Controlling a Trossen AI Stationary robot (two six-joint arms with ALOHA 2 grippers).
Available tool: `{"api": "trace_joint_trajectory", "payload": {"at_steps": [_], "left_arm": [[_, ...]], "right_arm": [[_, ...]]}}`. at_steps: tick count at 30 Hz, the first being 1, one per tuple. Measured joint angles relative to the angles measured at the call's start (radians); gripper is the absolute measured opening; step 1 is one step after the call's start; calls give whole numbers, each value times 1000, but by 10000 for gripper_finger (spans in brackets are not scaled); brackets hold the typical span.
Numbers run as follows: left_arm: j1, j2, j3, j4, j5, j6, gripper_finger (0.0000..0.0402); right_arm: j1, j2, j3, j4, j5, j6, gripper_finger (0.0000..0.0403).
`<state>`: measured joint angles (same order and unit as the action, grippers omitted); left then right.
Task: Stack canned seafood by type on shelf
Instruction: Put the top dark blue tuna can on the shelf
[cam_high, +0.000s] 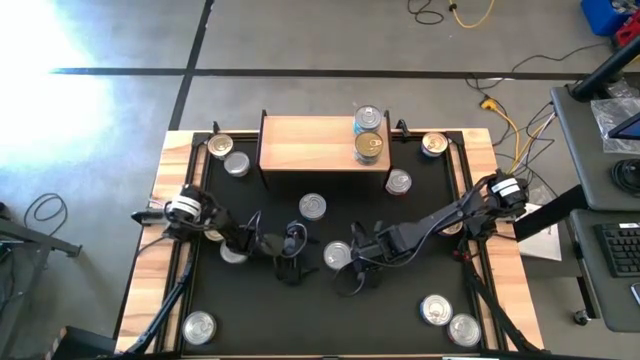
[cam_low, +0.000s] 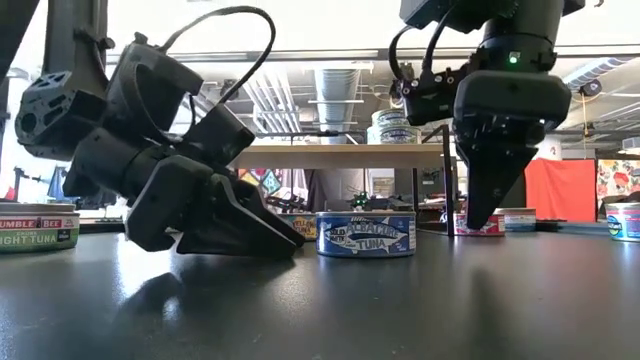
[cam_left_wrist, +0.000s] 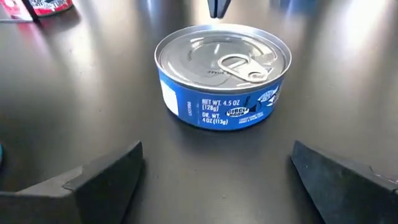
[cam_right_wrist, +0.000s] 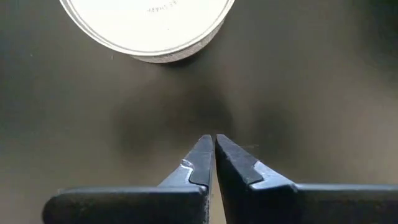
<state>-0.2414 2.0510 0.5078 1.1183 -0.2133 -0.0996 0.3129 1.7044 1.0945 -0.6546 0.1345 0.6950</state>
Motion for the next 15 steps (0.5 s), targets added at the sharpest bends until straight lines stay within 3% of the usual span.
{"api": "trace_joint_trajectory", "payload": {"at_steps": [7,15], "left_arm": [[101,3,-34,83,202,-25,400],[126,69,17,117,223,-8,400]], "right_arm": [[-6,1,-33,53,2,-13,13],[-6,1,-56,137,27,-53,13]]}}
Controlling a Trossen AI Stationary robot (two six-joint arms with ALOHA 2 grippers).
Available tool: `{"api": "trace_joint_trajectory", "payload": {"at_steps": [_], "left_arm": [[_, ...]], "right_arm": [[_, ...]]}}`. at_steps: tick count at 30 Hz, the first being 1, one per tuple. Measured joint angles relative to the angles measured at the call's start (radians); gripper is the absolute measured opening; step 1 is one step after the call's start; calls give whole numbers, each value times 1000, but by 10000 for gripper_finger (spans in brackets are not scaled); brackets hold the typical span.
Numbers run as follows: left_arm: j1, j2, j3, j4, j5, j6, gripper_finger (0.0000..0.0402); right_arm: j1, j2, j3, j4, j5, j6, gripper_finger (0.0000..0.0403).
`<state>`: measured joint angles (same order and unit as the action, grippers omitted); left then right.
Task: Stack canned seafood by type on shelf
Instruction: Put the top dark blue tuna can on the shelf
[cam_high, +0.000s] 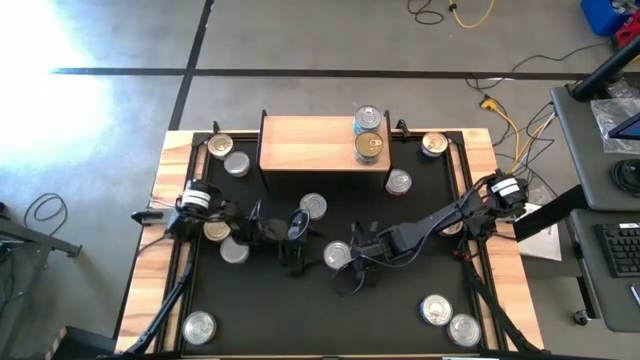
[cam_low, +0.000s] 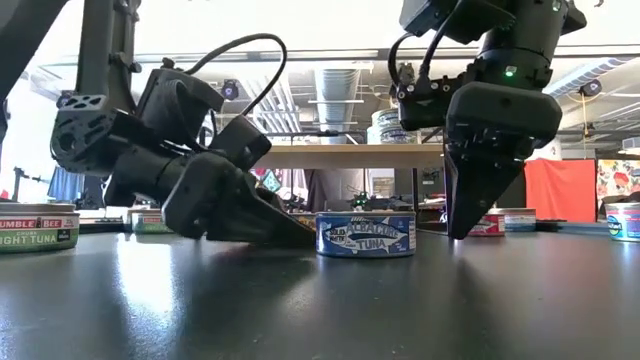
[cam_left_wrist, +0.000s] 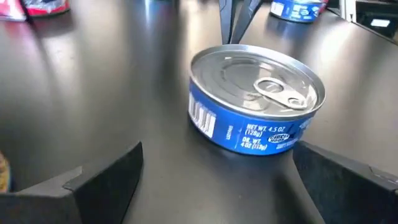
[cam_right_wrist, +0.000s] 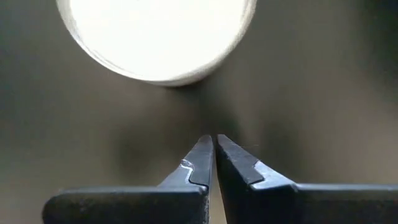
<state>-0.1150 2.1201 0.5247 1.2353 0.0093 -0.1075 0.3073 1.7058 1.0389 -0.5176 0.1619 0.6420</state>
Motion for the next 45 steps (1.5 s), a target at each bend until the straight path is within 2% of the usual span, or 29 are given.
{"api": "trace_joint_trajectory", "payload": {"at_steps": [8,12,18,26,39,45], "left_arm": [[-7,35,10,54,37,76,400],[-9,36,26,35,62,79,400],[-27,37,84,-26,89,92,400],[-37,41,100,-10,23,84,400],[-44,46,165,-15,28,38,400],[-44,43,157,-20,18,11,383]], "right_arm": [[-16,0,-31,172,1,-69,13],[-25,0,-32,223,51,-107,13],[-45,0,-32,252,65,-119,13],[-48,0,-32,281,67,-141,13],[-52,30,-35,283,49,-145,13],[-53,39,-35,291,56,-146,13]]}}
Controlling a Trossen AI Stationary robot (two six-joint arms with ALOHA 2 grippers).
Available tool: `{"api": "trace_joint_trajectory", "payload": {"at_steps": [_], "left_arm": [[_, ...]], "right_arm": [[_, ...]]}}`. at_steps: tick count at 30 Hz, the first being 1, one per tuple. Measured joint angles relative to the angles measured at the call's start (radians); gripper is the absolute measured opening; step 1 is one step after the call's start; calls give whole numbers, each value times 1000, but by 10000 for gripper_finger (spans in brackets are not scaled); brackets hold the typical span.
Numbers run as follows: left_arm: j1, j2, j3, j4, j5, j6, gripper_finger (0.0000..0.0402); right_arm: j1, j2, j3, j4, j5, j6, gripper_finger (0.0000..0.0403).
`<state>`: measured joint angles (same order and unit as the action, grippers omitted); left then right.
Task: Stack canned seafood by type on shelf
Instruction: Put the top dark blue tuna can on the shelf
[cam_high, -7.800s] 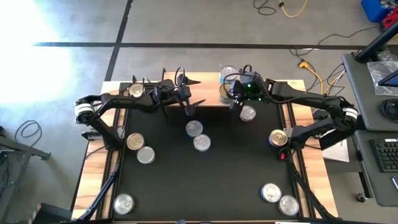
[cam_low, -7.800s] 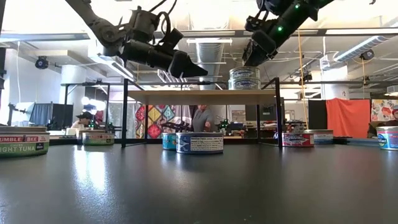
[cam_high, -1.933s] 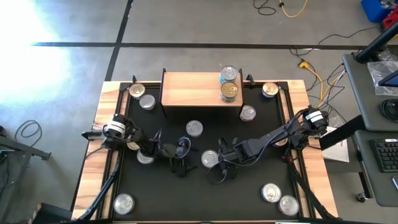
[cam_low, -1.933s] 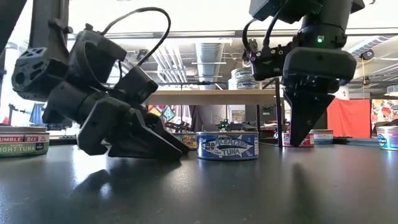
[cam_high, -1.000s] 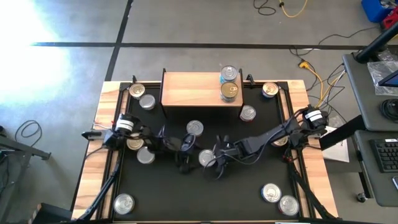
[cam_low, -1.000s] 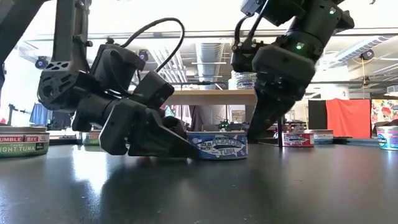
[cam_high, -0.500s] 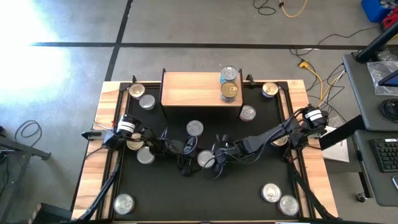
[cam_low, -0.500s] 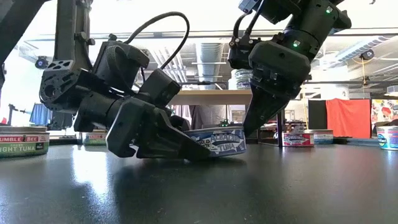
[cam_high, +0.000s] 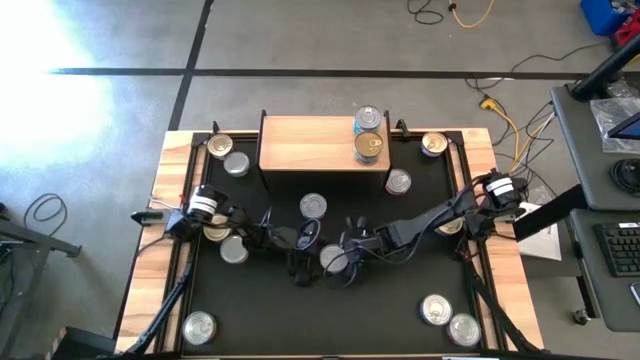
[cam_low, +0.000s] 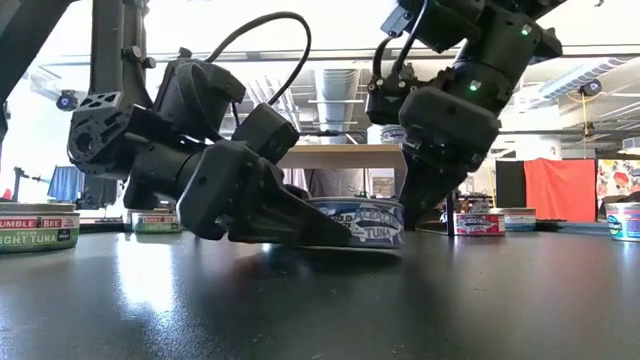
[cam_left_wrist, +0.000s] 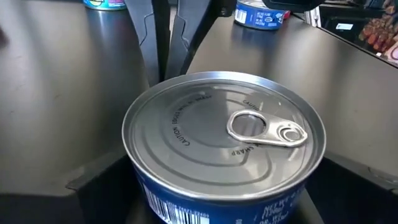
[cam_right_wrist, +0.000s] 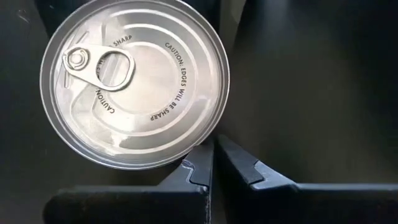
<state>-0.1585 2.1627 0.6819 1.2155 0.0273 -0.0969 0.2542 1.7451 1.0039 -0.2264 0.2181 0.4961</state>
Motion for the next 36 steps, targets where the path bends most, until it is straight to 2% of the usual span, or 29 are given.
{"api": "trace_joint_trajectory", "payload": {"at_steps": [4,7,11,13,16,18,22,26,28,31,36], "left_arm": [[2,-15,-36,22,-8,-26,368],[4,-82,-96,41,-19,-45,368],[6,-243,-209,23,-37,-6,368],[13,-340,-258,22,-39,35,368],[45,-484,-297,-22,-38,88,368],[77,-570,-298,-117,-21,119,368],[152,-703,-230,-397,50,191,368],[220,-776,-119,-686,67,307,368],[253,-795,-62,-768,75,350,368],[311,-806,22,-872,145,382,368],[425,-772,152,-1023,197,426,370]], "right_arm": [[-2,-10,3,8,3,-9,13],[-1,-59,9,-18,-13,-42,13],[5,-151,91,-210,-11,-102,13],[3,-193,143,-271,40,-150,13],[0,-249,201,-273,114,-257,13],[-4,-274,228,-249,151,-345,13],[-31,-298,270,-224,175,-475,13],[-86,-288,305,-205,176,-553,13],[-122,-271,321,-194,174,-597,13],[-186,-243,359,-195,172,-650,13],[-276,-223,465,-206,172,-772,13]]}}
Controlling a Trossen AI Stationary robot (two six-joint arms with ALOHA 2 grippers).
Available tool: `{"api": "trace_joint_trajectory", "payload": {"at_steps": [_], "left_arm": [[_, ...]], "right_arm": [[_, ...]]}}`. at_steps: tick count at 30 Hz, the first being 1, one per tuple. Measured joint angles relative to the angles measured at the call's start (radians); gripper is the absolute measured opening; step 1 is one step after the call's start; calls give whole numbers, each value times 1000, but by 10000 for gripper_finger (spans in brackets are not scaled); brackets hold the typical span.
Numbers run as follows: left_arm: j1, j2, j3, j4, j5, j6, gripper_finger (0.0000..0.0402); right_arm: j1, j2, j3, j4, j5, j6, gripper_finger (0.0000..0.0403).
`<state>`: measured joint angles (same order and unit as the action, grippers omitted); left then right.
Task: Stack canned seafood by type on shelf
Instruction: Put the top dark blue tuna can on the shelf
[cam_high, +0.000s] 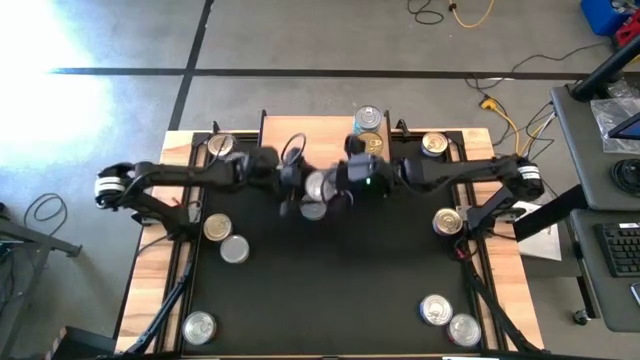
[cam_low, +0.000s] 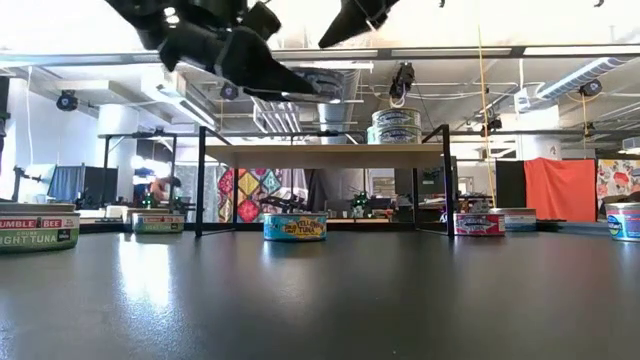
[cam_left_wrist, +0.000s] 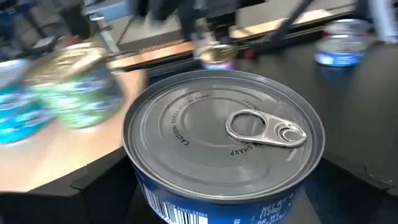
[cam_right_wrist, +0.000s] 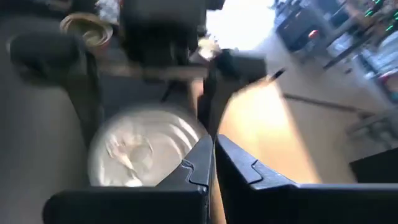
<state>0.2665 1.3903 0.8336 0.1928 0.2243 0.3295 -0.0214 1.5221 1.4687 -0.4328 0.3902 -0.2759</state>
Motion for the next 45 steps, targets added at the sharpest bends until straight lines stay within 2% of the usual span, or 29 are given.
{"api": "trace_joint_trajectory", "payload": {"at_steps": [3,8,11,24,30,38,45], "left_arm": [[75,48,67,-52,12,1,370],[187,160,179,-95,161,-34,370],[221,219,235,-121,196,-41,370],[294,370,418,-251,213,15,370],[297,387,433,-292,214,57,371],[299,386,436,-332,215,105,393],[300,386,448,-335,178,135,397]], "right_arm": [[-61,16,53,-4,-38,-21,13],[-175,34,71,-40,-247,-4,13],[-223,47,70,-57,-293,26,13],[-276,136,67,-138,-310,21,13],[-293,154,67,-130,-313,26,13],[-331,162,67,-107,-310,42,13],[-335,192,66,-105,-312,41,13]]}}
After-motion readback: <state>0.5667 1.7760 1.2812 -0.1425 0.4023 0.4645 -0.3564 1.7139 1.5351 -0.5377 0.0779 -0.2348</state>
